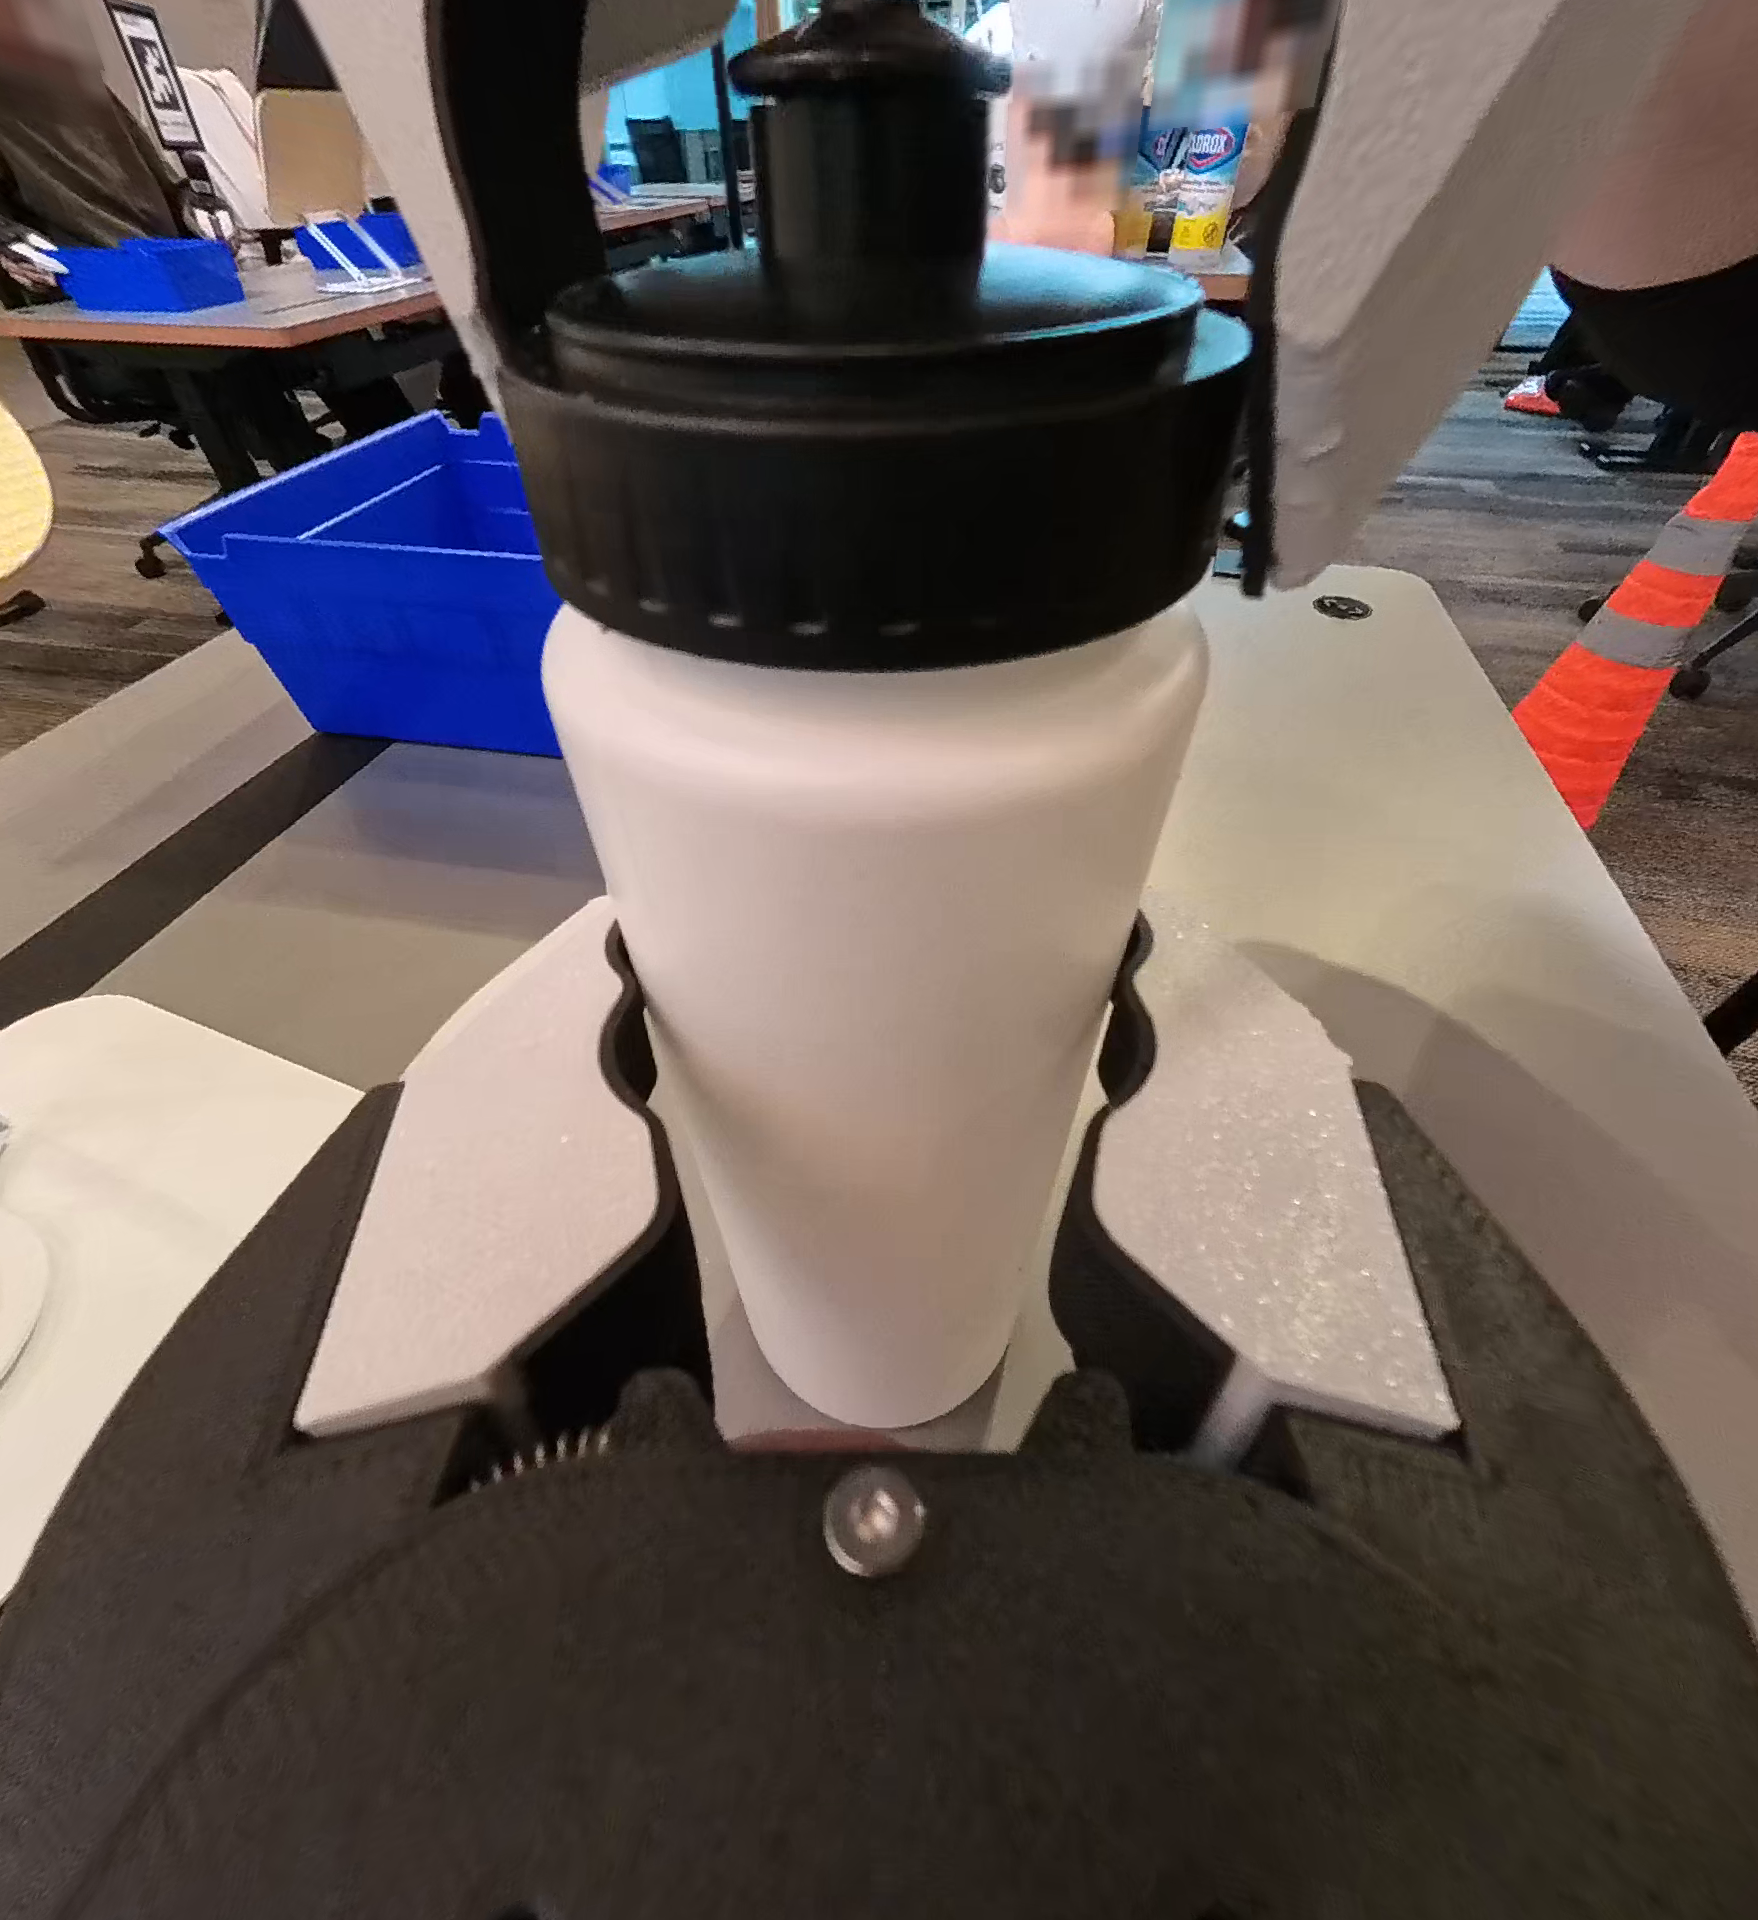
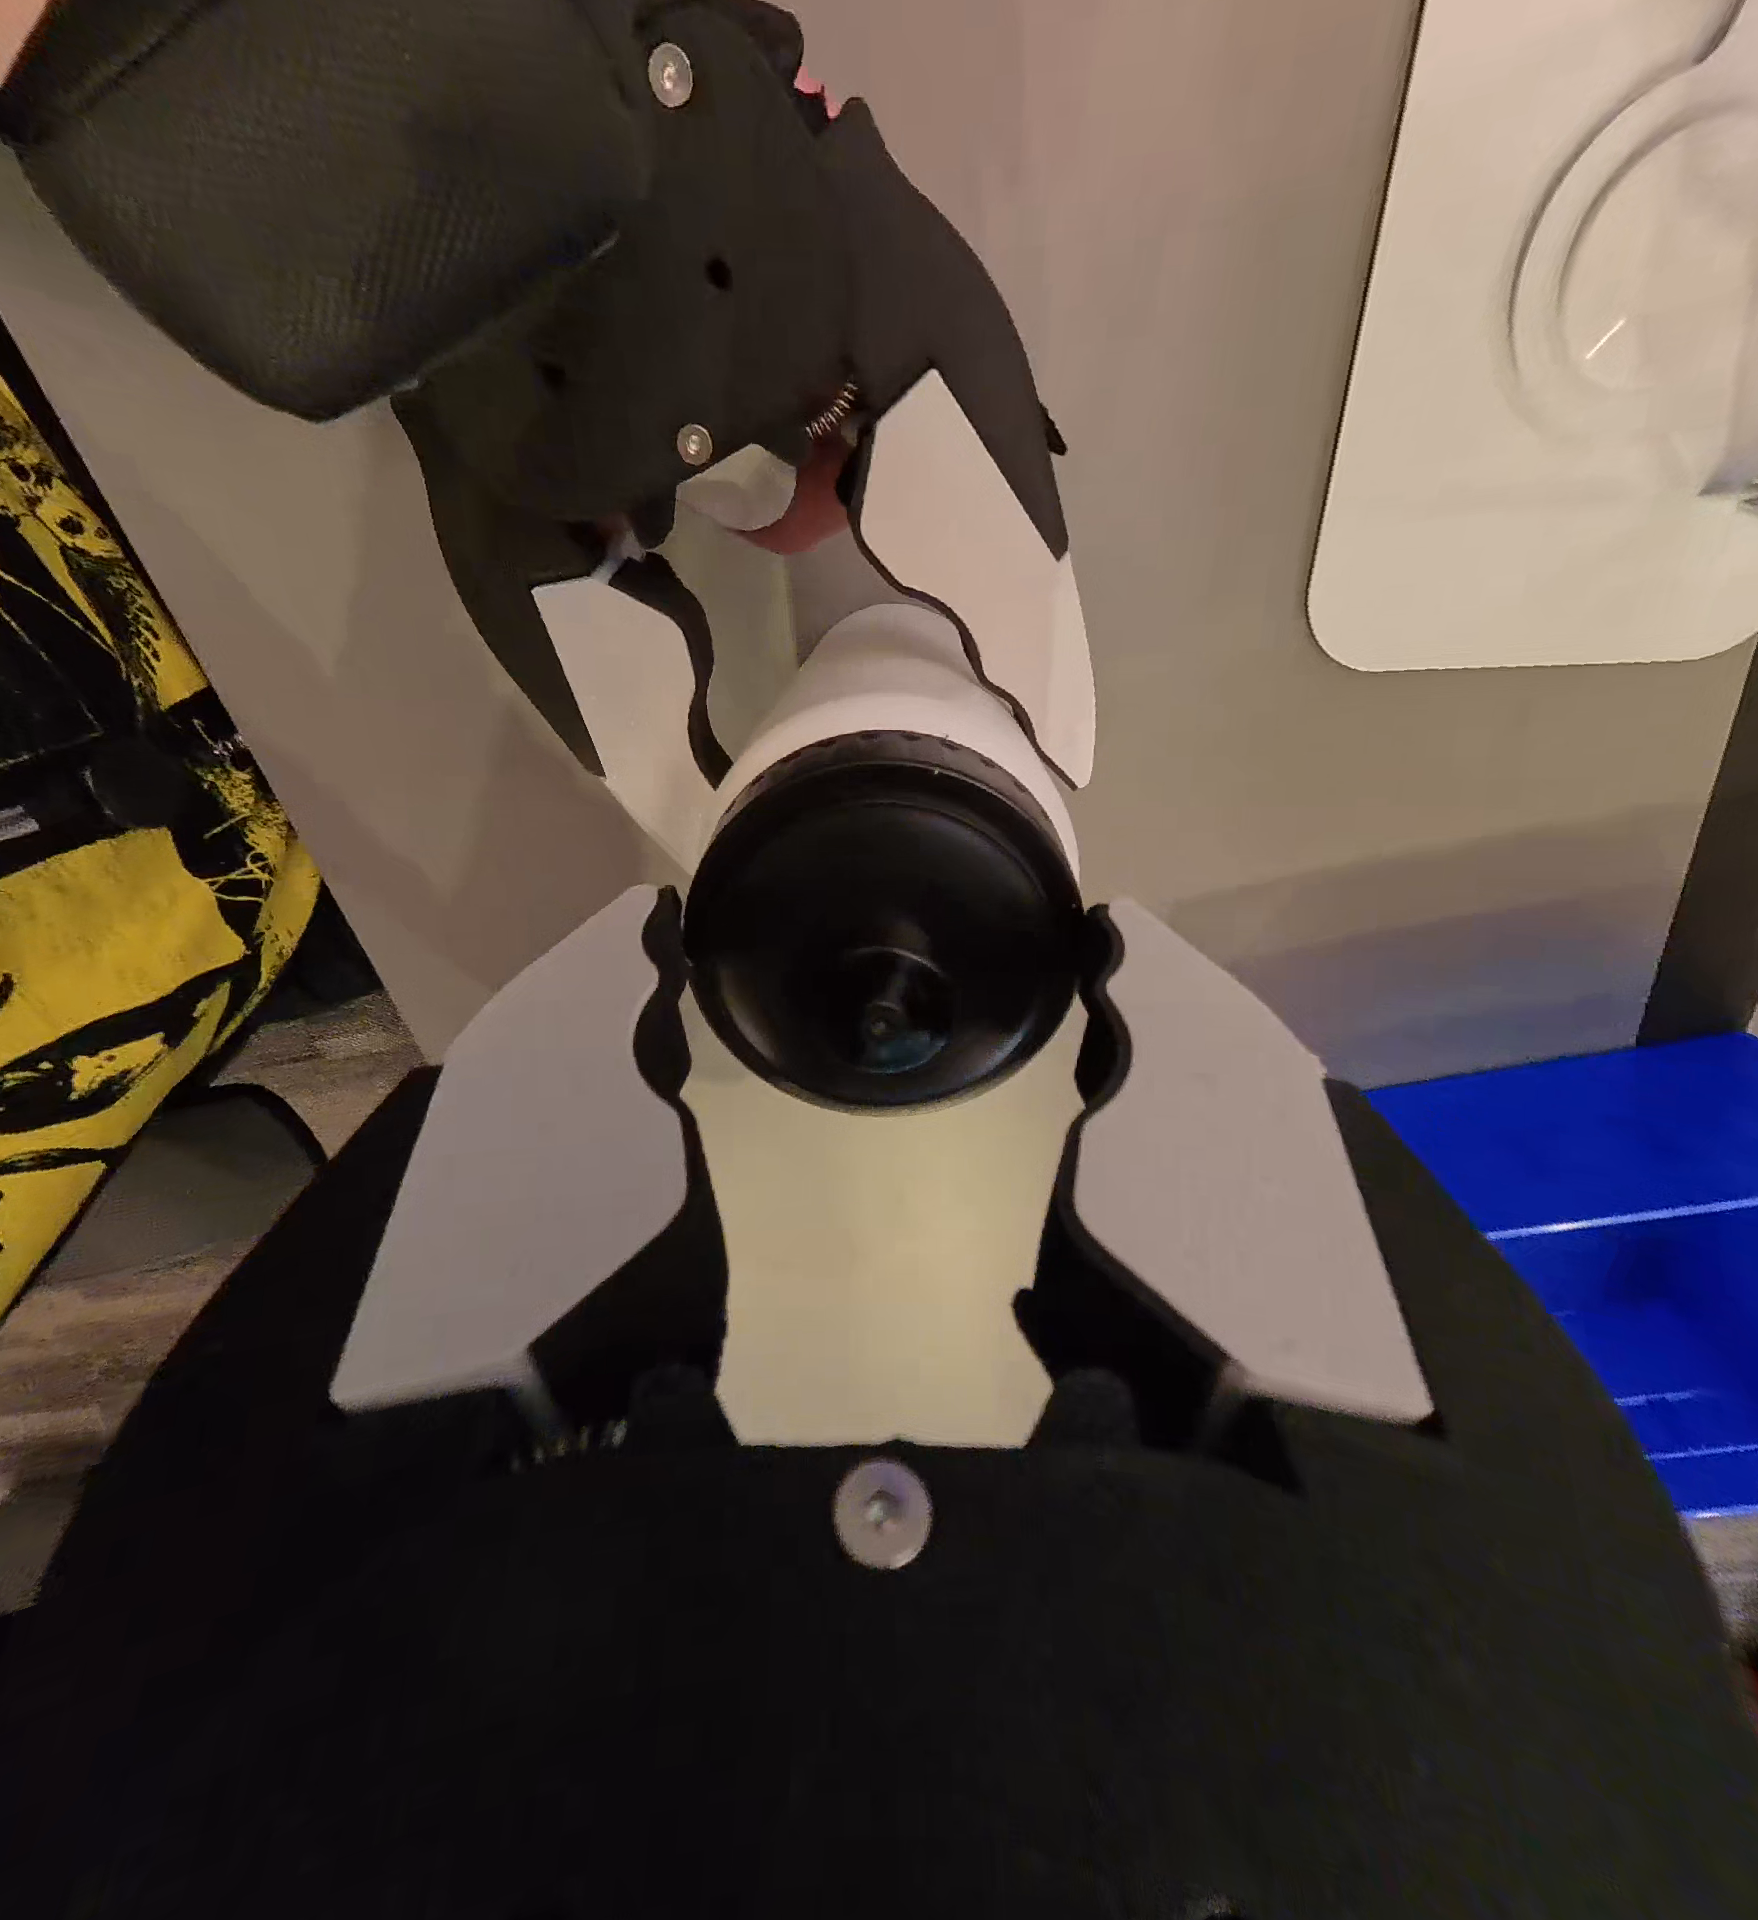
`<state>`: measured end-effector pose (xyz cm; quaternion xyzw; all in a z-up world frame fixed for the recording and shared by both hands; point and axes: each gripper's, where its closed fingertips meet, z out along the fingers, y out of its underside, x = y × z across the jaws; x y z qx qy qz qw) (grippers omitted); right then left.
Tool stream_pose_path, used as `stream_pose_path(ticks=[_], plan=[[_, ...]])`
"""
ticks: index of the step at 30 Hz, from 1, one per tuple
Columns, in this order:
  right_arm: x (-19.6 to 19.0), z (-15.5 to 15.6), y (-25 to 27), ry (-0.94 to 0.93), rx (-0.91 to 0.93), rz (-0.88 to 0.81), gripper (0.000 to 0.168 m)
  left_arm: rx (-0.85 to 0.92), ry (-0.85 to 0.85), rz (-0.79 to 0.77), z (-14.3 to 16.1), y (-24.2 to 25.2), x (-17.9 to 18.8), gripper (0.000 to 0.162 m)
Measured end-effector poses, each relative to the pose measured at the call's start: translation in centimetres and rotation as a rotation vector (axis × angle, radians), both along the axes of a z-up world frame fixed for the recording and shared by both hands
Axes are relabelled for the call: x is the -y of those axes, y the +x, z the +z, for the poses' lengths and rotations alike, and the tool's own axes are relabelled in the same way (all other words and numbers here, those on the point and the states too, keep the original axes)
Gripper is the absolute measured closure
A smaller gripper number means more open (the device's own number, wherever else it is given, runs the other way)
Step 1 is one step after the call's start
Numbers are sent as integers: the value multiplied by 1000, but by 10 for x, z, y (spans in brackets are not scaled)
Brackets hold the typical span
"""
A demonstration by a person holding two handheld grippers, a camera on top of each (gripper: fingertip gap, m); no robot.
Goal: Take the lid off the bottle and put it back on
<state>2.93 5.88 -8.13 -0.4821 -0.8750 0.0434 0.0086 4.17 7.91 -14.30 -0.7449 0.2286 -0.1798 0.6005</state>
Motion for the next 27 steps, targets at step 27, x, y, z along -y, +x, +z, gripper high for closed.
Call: stream_pose_path(ticks=[27], plan=[[-6,6,-5,11,-33,147,75,1,4,-10,0,2,1,77]])
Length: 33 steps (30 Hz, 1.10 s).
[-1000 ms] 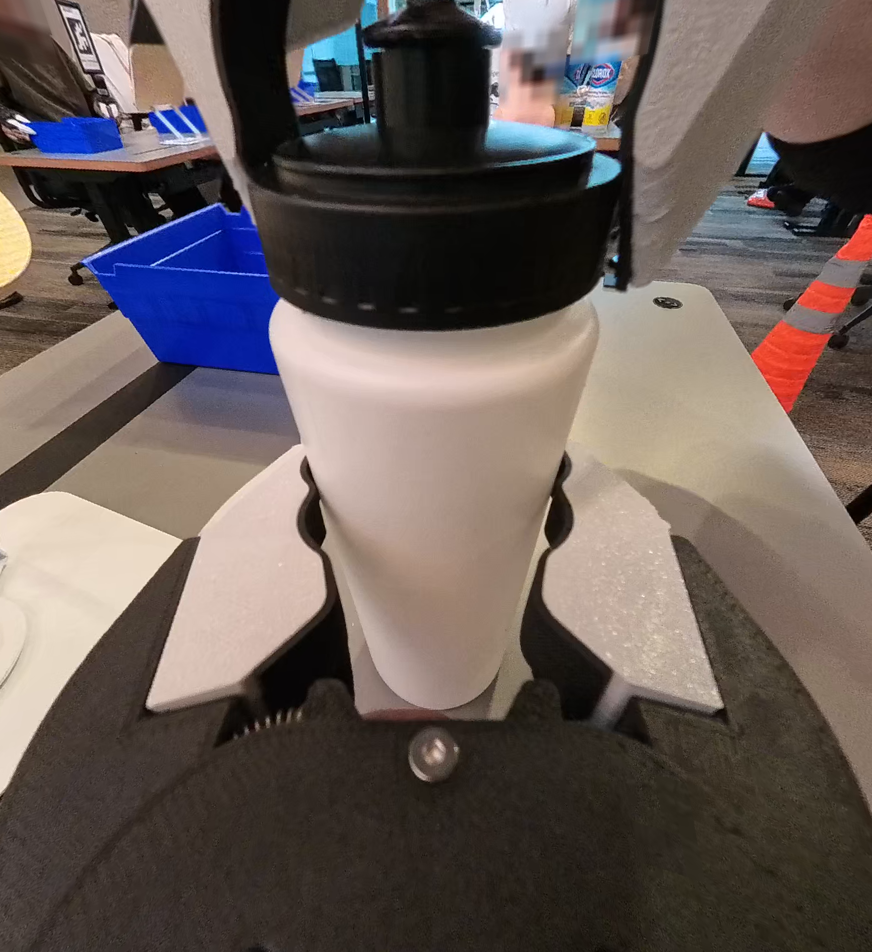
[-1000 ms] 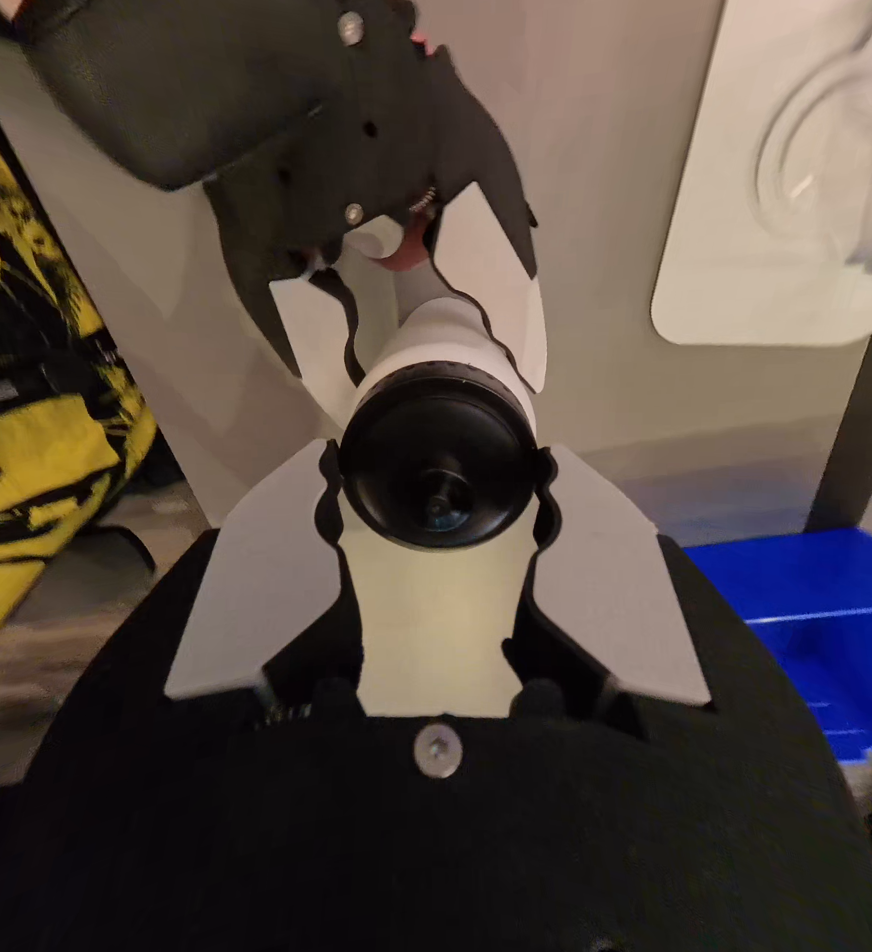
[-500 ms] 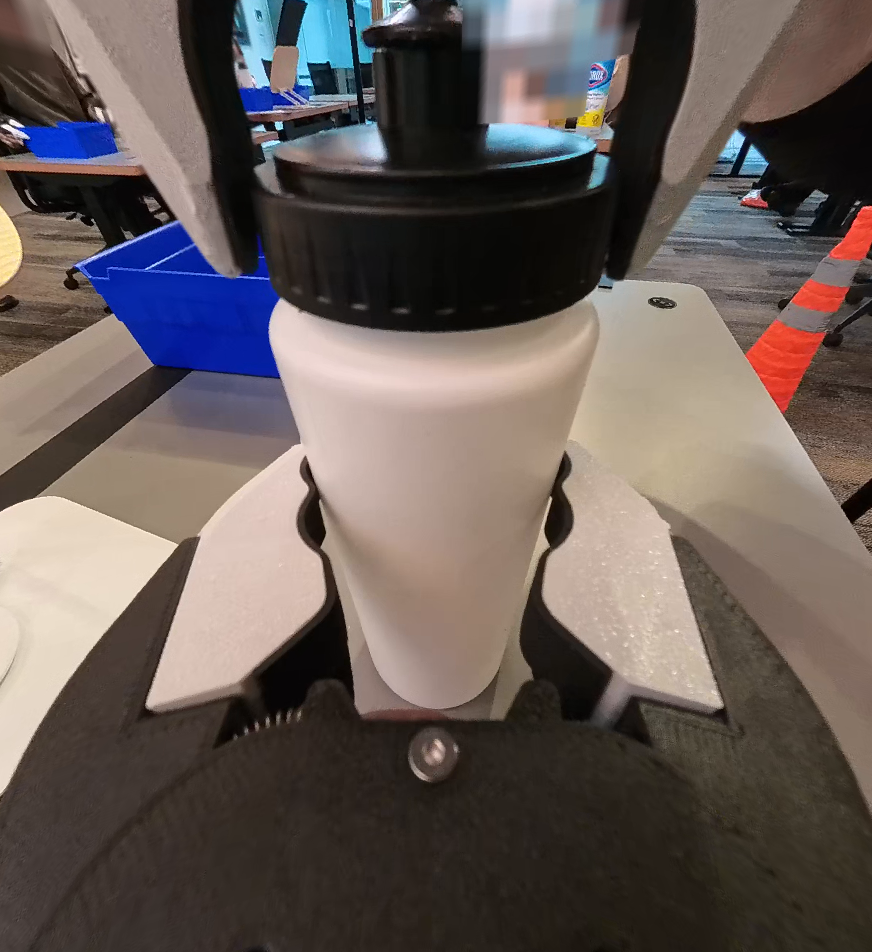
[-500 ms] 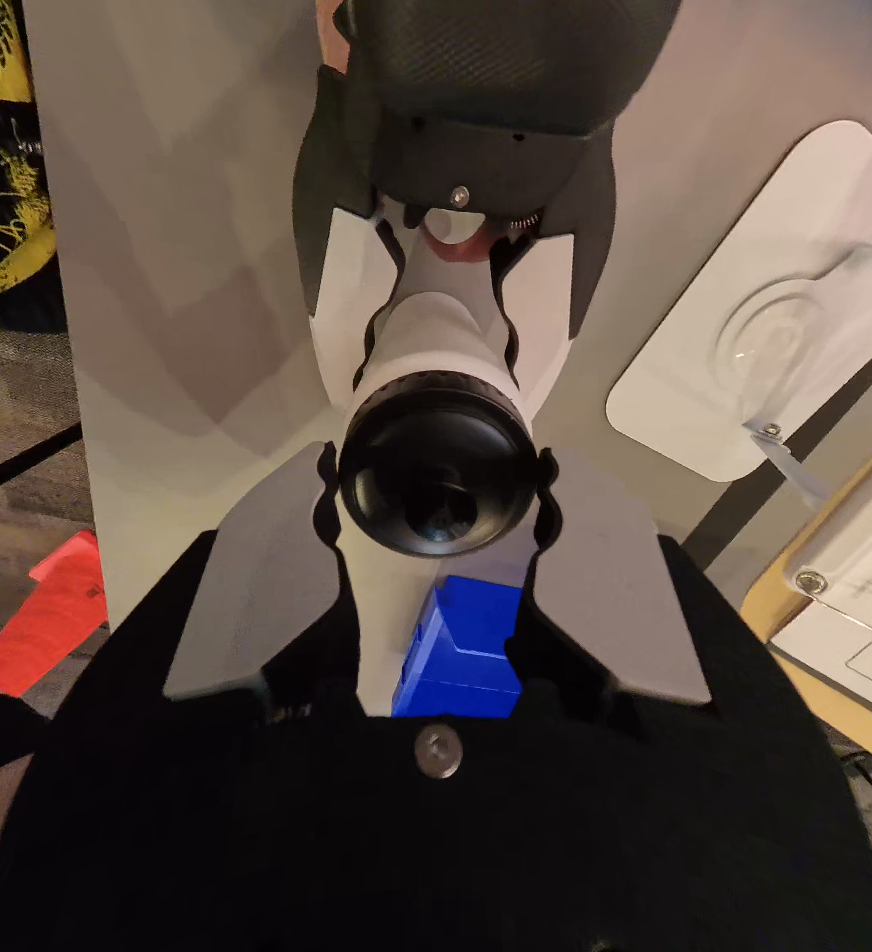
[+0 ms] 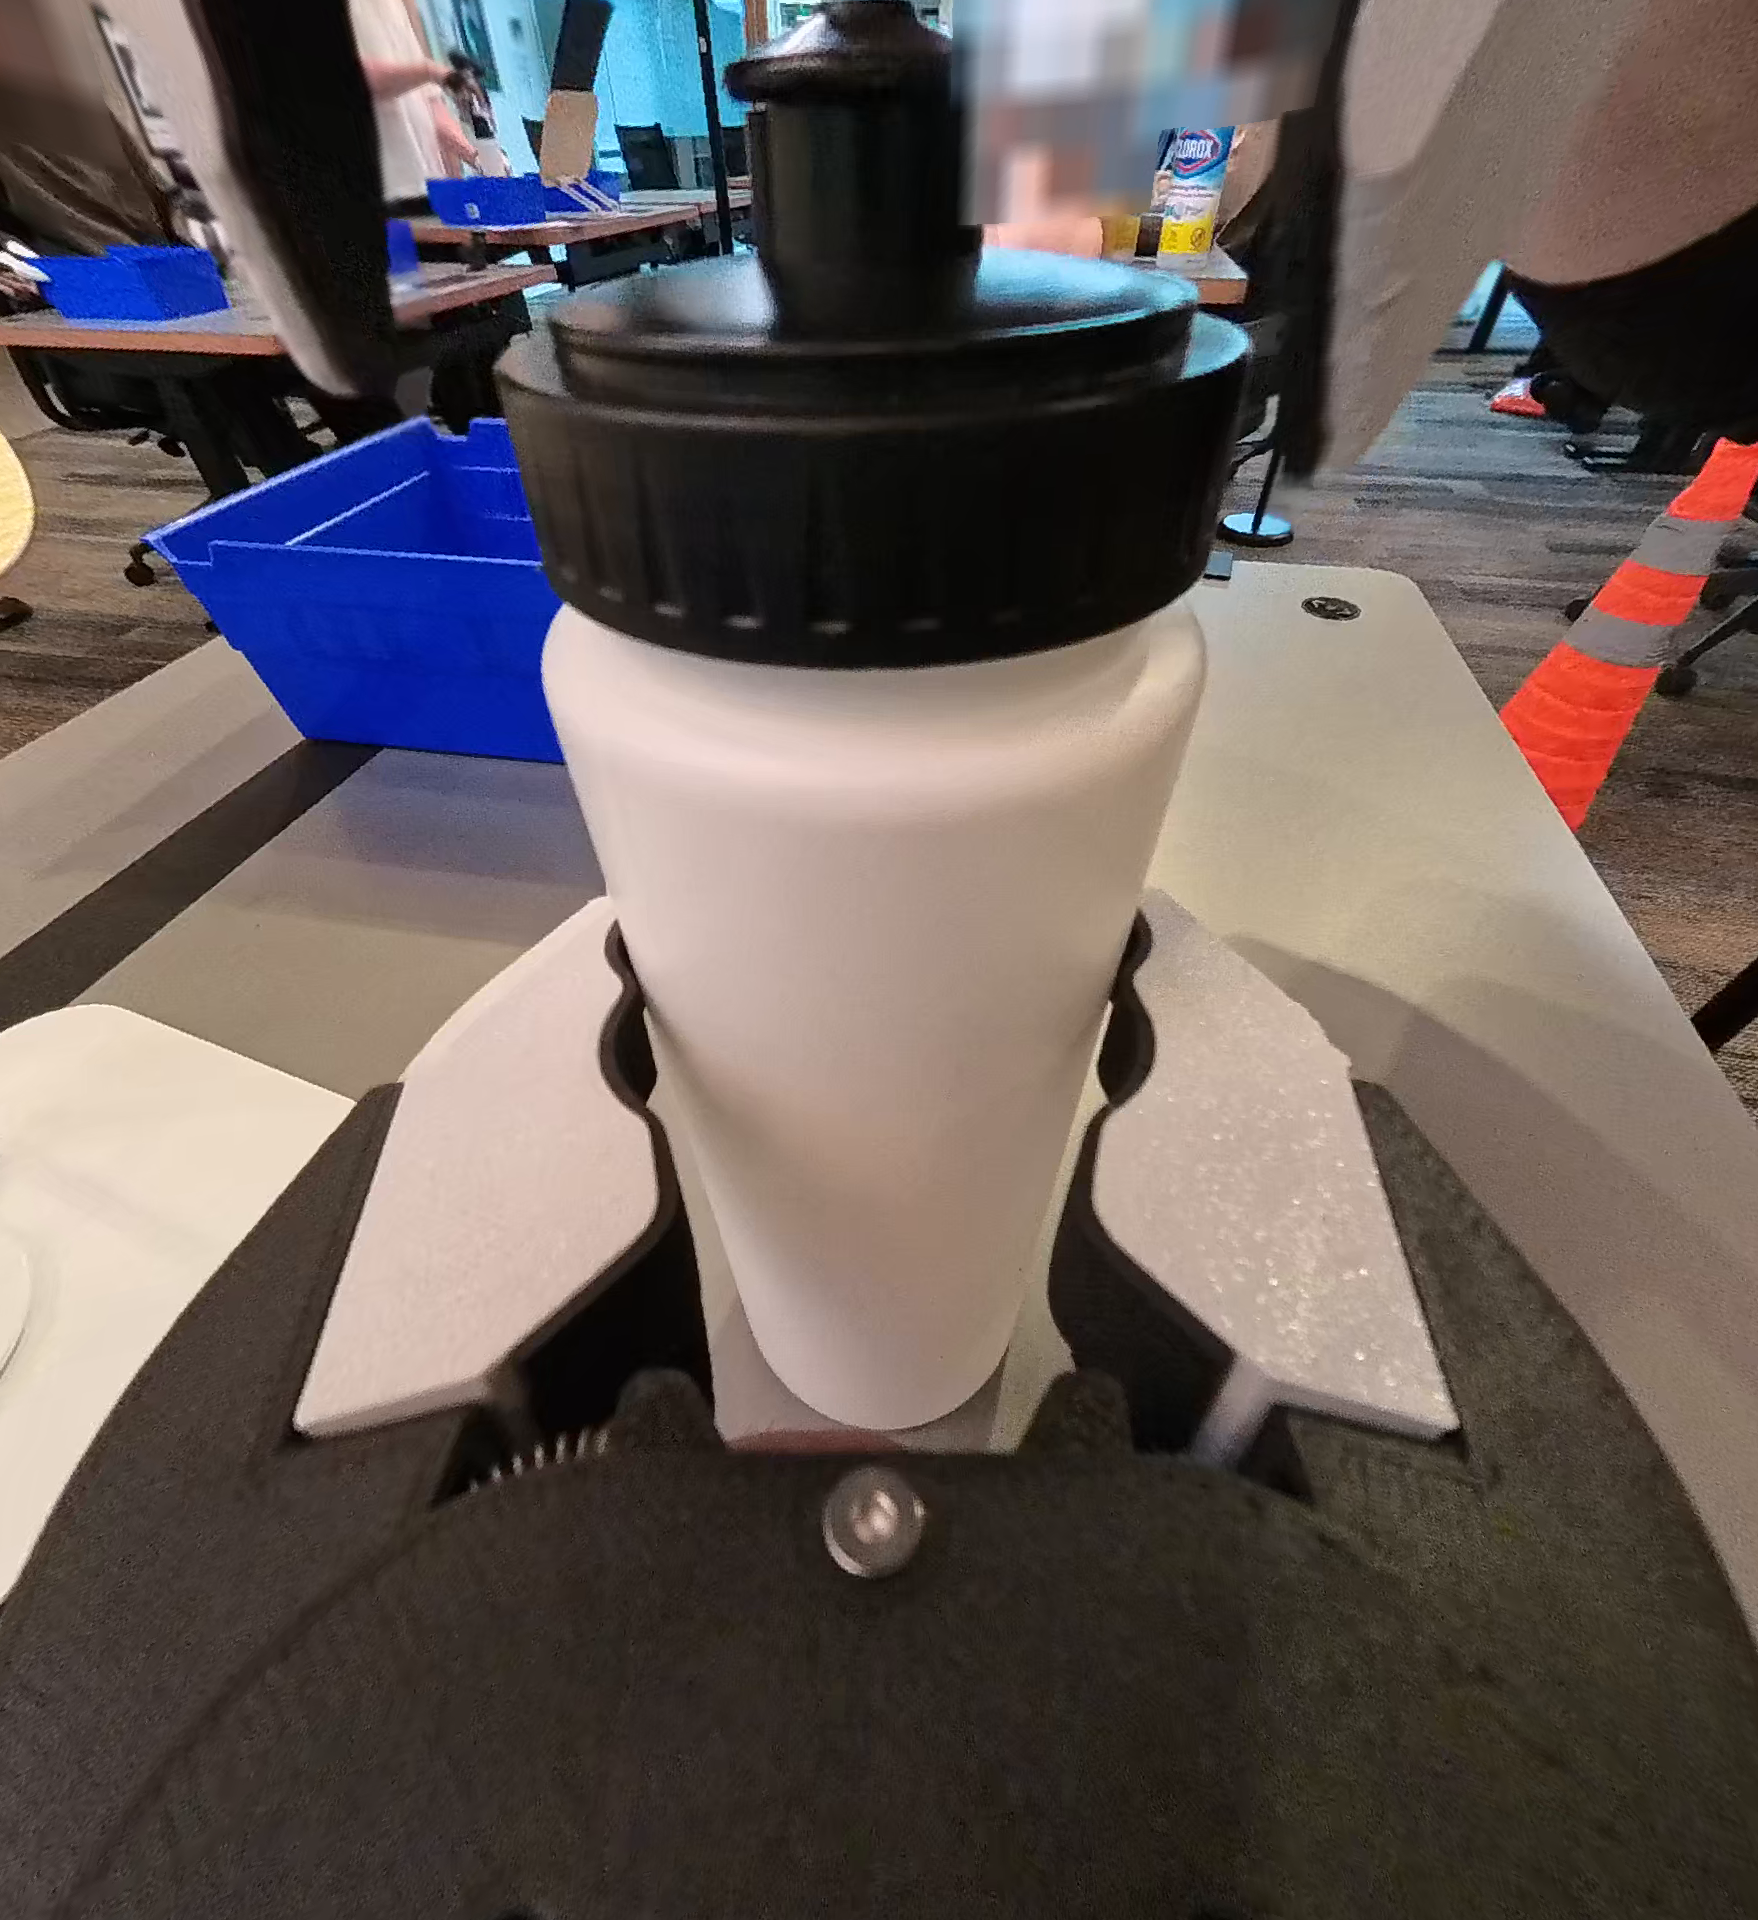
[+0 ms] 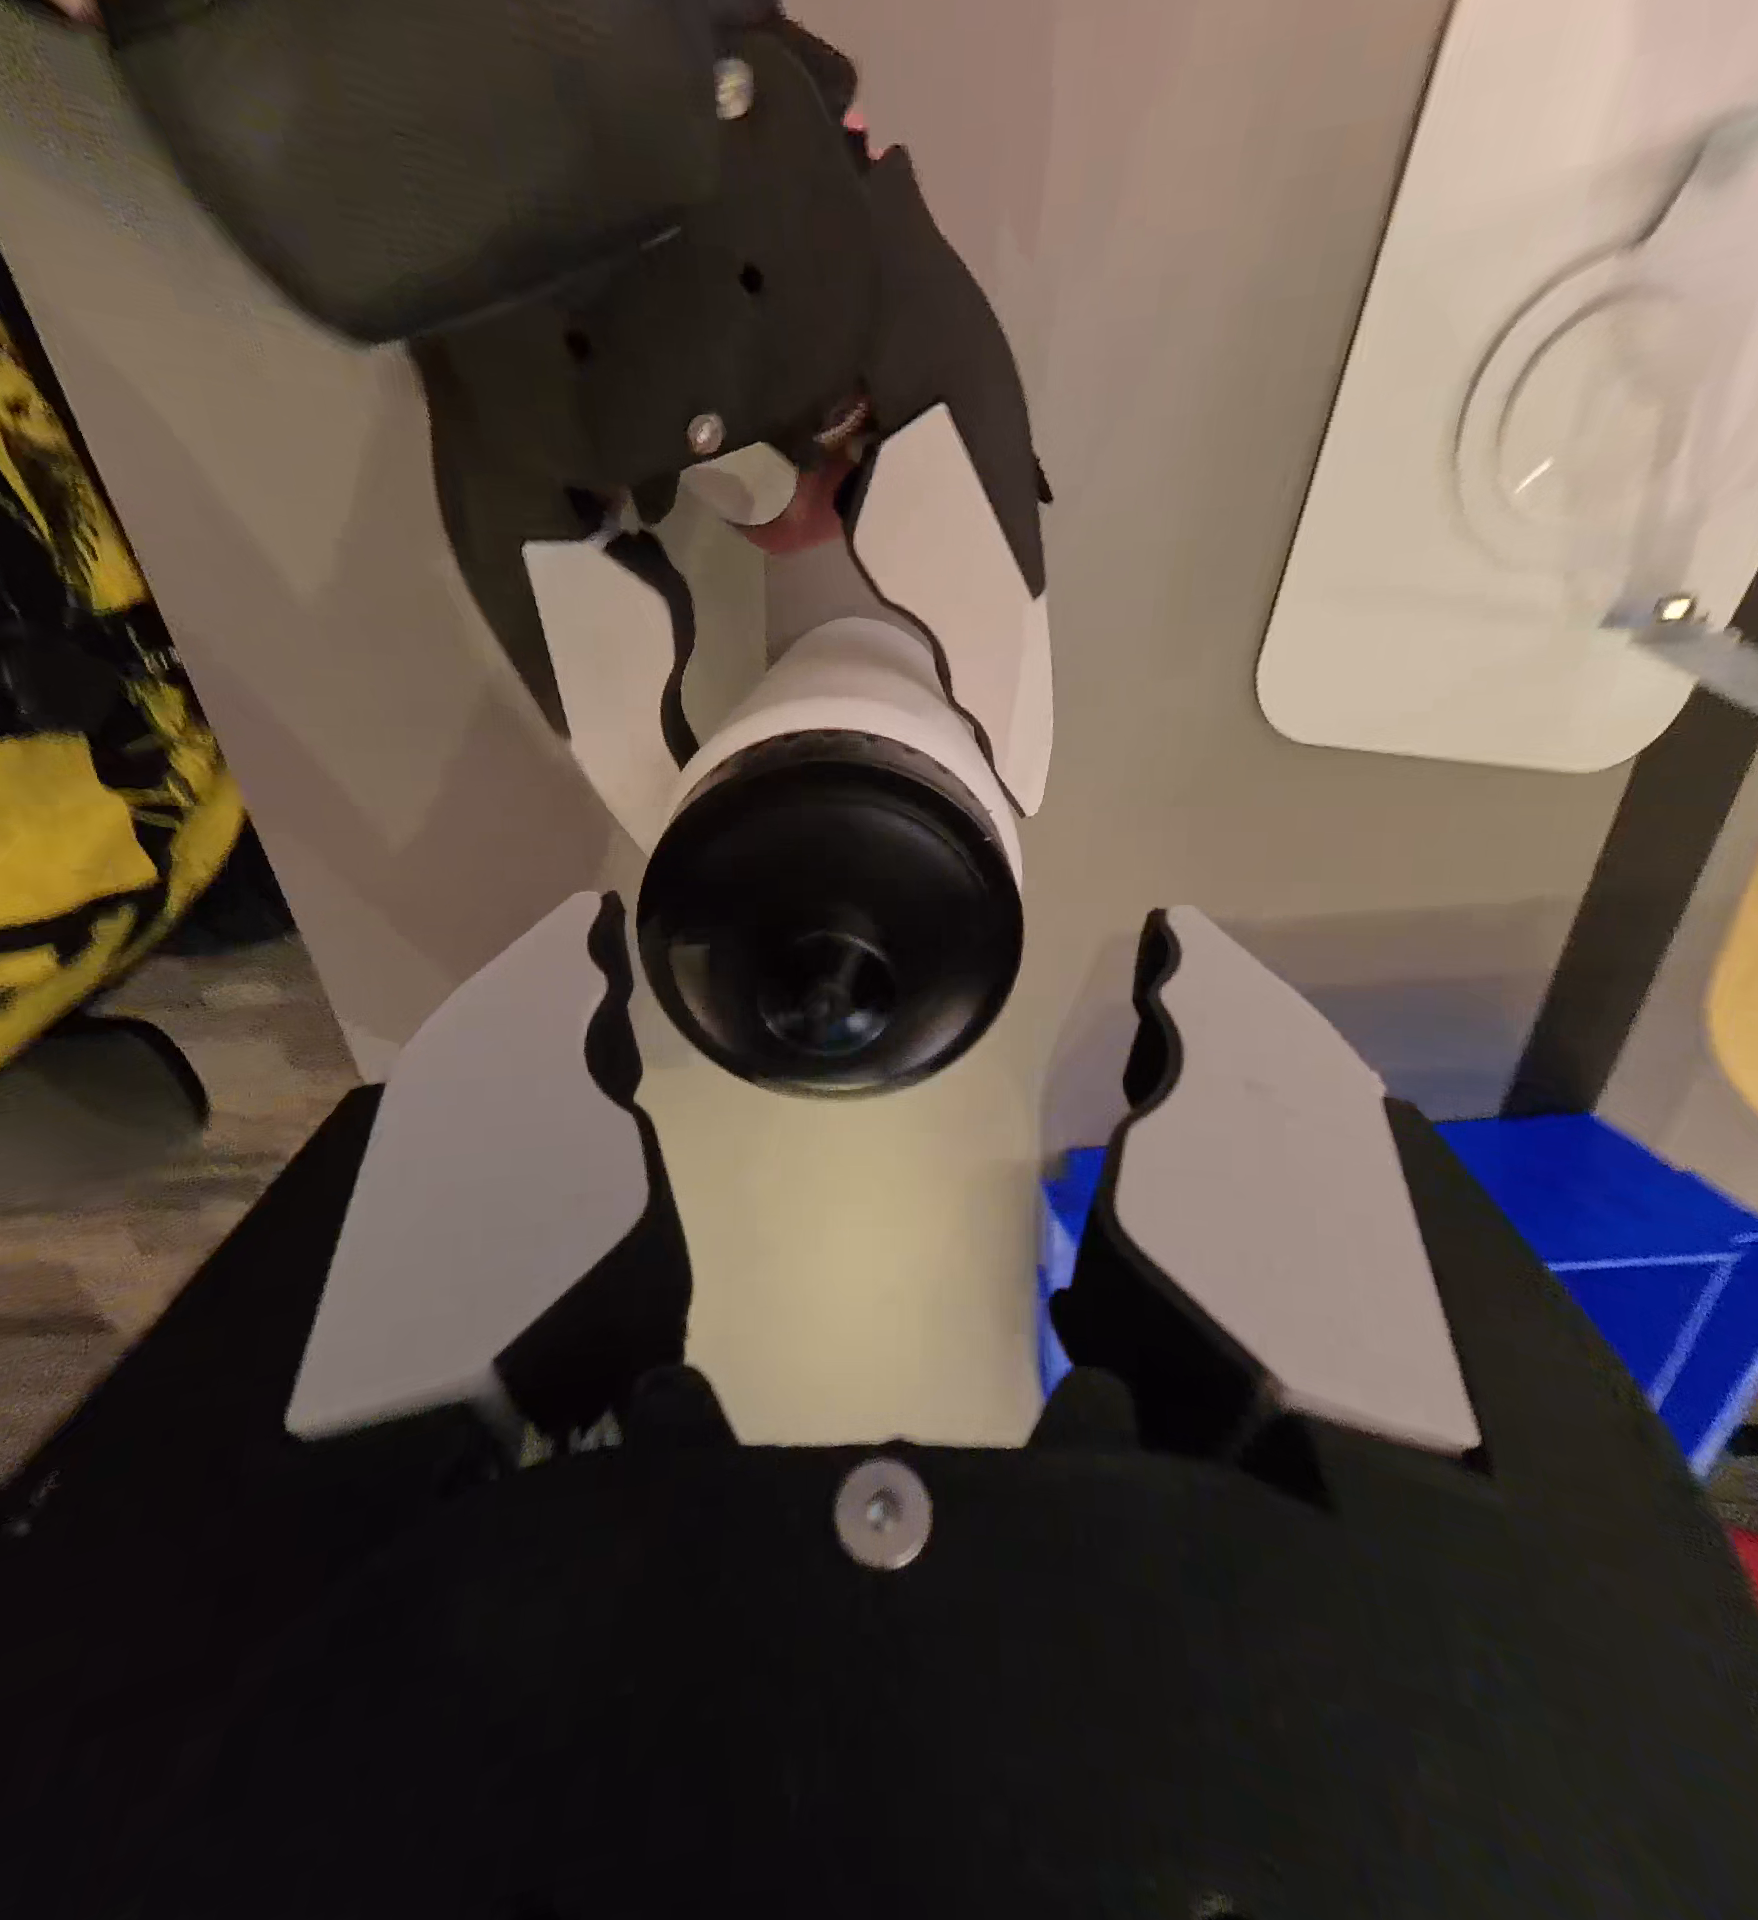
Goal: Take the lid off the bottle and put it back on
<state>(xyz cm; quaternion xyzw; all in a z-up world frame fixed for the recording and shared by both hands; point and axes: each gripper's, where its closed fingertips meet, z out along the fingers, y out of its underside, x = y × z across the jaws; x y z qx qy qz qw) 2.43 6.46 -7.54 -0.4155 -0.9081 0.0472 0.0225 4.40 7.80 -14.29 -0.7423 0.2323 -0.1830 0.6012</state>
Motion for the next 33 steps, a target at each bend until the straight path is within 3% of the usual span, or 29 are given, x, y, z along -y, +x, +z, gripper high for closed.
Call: stream_pose_path(ticks=[4,8,10,14,16,21,25,29,33], plan=[[1,0,6,55,8,232,80,6,2,-4,0,0,0,77],[4,-6,7,72,44,293,95,3,3,-4,0,0,0,77],[4,-6,8,59,47,226,95,3,2,-4,0,0,0,77],[4,-7,3,-54,76,-209,93,30,-5,6,1,-3,-1,77],[7,-10,8,-90,100,-254,92,4,3,-2,0,0,0,77],[2,-6,6,-30,29,-78,77,-4,1,-5,0,4,0,77],[7,10,2,44,-68,198,73,1,2,-6,0,4,-1,77],[9,2,5,87,-40,333,80,1,2,-8,0,4,0,77],[8,-4,8,68,-8,339,96,1,2,-9,0,4,0,77]])
